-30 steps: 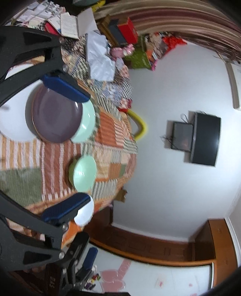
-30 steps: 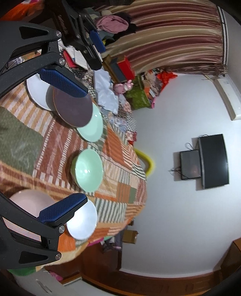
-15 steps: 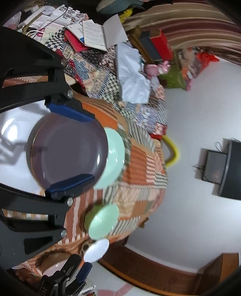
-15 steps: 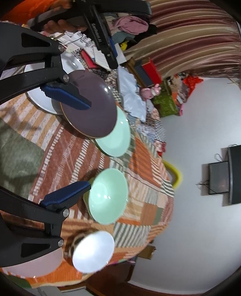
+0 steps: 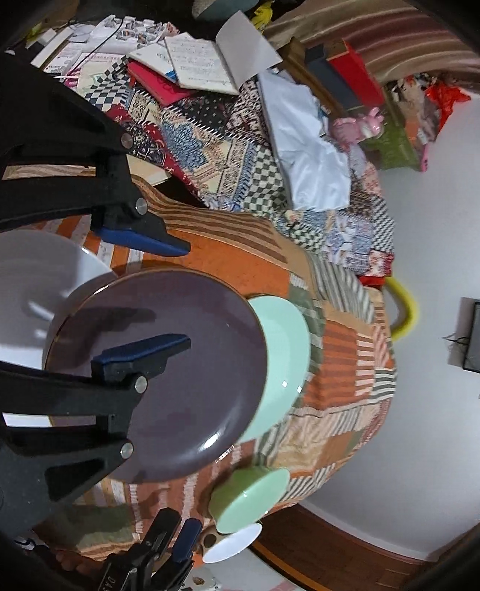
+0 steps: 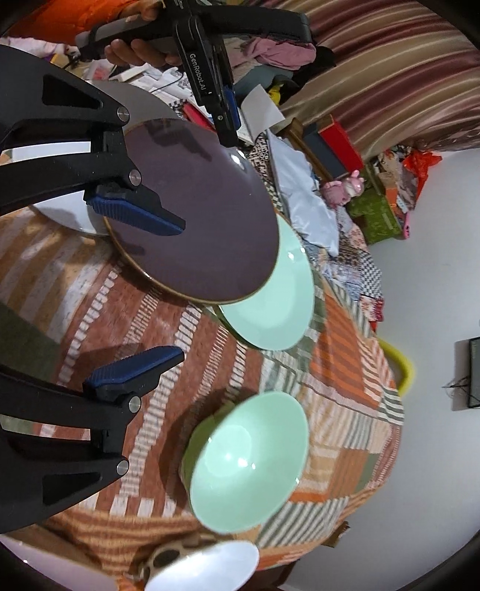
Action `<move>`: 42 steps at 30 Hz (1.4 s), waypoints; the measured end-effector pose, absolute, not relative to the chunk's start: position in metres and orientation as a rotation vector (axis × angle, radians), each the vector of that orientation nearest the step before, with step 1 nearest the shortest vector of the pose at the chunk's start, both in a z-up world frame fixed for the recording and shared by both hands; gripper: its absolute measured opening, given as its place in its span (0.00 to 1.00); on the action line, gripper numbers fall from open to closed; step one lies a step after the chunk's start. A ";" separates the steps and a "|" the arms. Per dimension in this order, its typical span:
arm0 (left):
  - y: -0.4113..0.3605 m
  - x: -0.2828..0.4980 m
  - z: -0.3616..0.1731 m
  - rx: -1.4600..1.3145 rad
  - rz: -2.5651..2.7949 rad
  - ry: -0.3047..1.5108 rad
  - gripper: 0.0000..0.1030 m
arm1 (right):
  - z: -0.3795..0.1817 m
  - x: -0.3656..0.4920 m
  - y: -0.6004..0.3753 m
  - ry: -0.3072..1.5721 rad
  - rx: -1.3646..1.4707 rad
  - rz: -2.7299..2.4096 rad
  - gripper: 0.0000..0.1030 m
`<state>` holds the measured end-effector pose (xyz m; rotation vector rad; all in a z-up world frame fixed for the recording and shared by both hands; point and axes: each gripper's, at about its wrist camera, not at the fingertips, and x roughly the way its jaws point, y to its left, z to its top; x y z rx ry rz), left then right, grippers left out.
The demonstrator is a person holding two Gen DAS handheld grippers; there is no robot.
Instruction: Organize plates and bowls
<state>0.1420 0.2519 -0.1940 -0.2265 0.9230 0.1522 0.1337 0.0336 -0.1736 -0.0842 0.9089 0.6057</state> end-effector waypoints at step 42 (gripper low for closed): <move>0.249 0.153 -0.213 -0.330 -0.012 0.982 0.29 | -0.194 0.144 0.035 1.032 0.009 0.622 0.31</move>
